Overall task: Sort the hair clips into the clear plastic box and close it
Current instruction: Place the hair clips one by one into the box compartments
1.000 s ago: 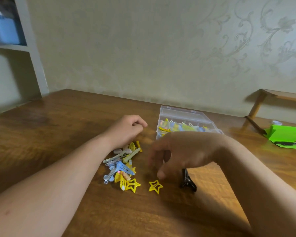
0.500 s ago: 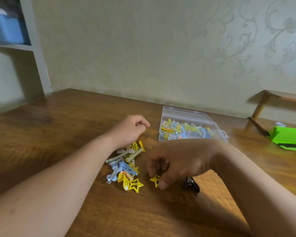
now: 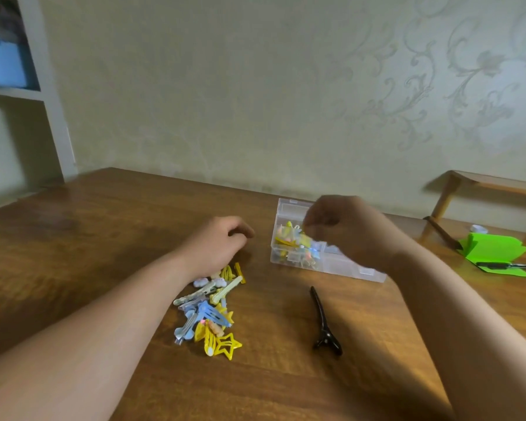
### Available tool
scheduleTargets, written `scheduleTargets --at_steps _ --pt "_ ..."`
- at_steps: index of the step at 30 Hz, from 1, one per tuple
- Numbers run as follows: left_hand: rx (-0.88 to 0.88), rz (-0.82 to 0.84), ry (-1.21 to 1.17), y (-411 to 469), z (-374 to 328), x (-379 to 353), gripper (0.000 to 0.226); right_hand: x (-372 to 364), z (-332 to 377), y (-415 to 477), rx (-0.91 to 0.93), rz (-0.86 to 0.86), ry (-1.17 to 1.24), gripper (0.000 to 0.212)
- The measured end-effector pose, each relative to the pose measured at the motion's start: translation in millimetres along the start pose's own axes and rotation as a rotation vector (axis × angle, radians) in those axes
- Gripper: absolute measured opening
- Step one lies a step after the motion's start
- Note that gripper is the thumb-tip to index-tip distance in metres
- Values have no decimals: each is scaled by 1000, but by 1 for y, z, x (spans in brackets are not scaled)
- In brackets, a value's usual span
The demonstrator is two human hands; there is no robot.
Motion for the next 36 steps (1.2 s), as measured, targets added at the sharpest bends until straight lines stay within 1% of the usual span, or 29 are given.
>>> scheduleTargets --at_steps 4,6,8,10,13,16,21,25,28,32,34,36 --pt "-8 0 22 -2 -1 1 28 35 -49 10 -126 -252 -62 10" --pt "-10 -1 21 -3 -2 1 27 46 -74 11 -213 -346 -118 8" --pt "-7 -2 21 -3 -3 1 27 50 -93 12 -281 -402 -188 9" --pt "-6 0 27 -2 -2 1 27 46 -105 13 -315 -409 -241 12" --pt "-3 5 32 -2 -2 0 27 37 -115 15 -333 -370 -280 17" --pt "-1 4 31 -2 -1 0 27 38 -119 15 -346 -350 -220 19" --pt "-5 8 39 -2 0 0 27 45 -113 12 -348 -415 -125 19" --pt "1 1 34 -1 -1 1 27 39 -88 10 -265 -451 -76 19" --pt "4 -2 31 -4 -3 1 29 18 -47 8 -93 -355 -30 14" --pt "1 -5 3 -3 -3 1 28 -29 11 -4 127 -46 -55 13" --pt "-16 -23 0 -2 -3 2 25 -49 29 -12 172 97 -38 13" --pt "-22 -37 6 -1 -3 2 25 -66 44 -22 210 244 -28 8"
Point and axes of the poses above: each hand's wrist, its own y-axis towards the middle knuckle, its own x-axis out of the back of the hand, z = x × y, the point moved 7 cm from there along y, towards the middle knuckle, and after that the axes turned 8 degrees about -x, right-handed, at the moved point
